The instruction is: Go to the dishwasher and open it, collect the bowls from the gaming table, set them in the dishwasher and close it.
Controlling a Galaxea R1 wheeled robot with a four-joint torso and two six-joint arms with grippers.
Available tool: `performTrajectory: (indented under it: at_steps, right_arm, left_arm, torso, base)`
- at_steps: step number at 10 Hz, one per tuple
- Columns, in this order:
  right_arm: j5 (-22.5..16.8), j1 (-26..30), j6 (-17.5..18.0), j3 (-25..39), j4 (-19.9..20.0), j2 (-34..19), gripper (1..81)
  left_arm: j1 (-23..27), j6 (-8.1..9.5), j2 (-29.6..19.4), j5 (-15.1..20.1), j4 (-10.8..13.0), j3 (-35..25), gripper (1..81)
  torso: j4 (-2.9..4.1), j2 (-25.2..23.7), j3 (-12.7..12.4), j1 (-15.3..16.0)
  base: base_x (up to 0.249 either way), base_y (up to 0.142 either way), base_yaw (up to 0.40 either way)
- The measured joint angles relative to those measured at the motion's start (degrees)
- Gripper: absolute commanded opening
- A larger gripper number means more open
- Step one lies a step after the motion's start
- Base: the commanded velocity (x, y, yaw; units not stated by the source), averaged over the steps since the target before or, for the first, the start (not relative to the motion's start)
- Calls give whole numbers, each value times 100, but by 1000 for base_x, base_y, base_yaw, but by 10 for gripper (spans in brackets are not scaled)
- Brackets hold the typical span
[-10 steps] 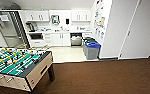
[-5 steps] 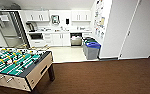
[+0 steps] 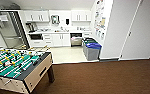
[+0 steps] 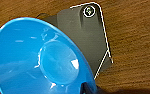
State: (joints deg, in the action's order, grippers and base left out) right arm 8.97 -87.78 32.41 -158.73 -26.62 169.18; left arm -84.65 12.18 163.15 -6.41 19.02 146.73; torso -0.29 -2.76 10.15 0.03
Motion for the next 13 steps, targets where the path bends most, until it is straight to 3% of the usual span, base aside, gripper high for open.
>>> performTrajectory:
  at_steps: [13]
  right_arm:
    - [-7, -35, 0, -1, -2, 28, 10]
  left_arm:
    - [-60, 0, 0, 20, 0, 0, 10]
  torso:
    - [0, 0, 0, 2]
  base:
    - [132, 0, 0]
